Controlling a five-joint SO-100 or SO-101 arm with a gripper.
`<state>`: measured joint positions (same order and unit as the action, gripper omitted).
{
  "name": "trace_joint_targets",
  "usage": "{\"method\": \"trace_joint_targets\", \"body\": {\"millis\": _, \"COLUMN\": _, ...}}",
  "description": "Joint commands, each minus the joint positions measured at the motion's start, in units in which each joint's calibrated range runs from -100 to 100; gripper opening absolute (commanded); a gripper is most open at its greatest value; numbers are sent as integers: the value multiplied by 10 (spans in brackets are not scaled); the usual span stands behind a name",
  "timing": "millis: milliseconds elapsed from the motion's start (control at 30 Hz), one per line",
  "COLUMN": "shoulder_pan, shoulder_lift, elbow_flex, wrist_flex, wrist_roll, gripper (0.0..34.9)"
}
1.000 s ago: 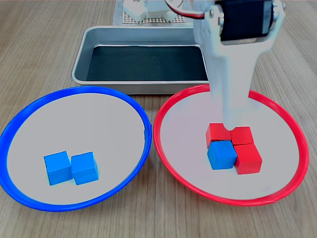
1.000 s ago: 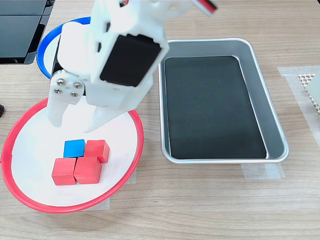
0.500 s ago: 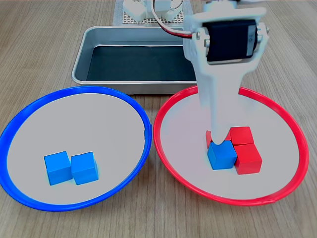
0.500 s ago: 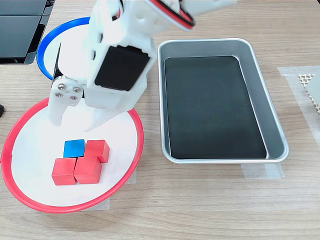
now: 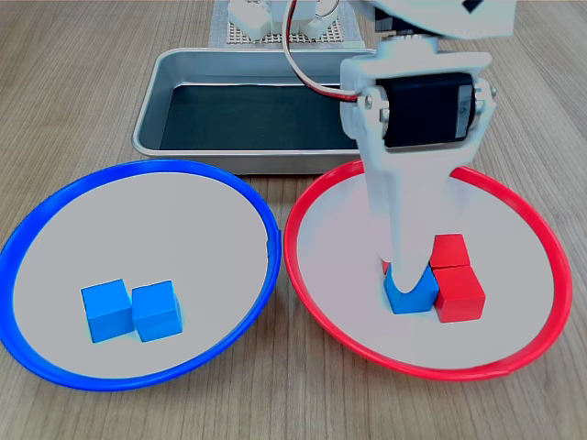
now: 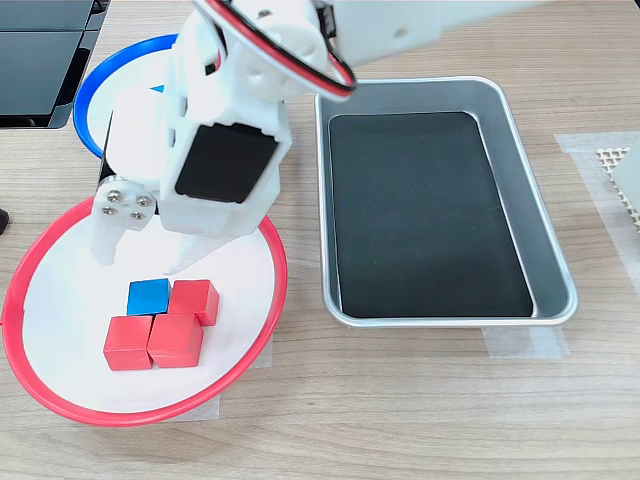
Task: Relocate any blue block in the red dish to the blue dish, correcting any misplacements.
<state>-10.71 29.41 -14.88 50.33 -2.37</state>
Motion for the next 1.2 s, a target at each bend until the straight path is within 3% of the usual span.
{"method": "trace_joint_targets", "body": {"millis": 0, "shoulder_pan": -4, "shoulder_lift": -1, "elbow_flex": -24, "wrist_flex": -2, "wrist_roll": 1, "gripper": 112}}
{"method": "trace_joint_targets", "body": {"millis": 400, "shoulder_pan": -29, "shoulder_lift": 7, "elbow_flex": -18, "wrist_flex": 1, "wrist_roll": -2, "gripper": 115}}
{"method": "trace_joint_targets", "body": {"millis": 1167, "shoulder_pan": -16, "shoulder_lift": -9, "elbow_flex": 30, "wrist_flex": 2, "wrist_roll": -5, "gripper": 112}}
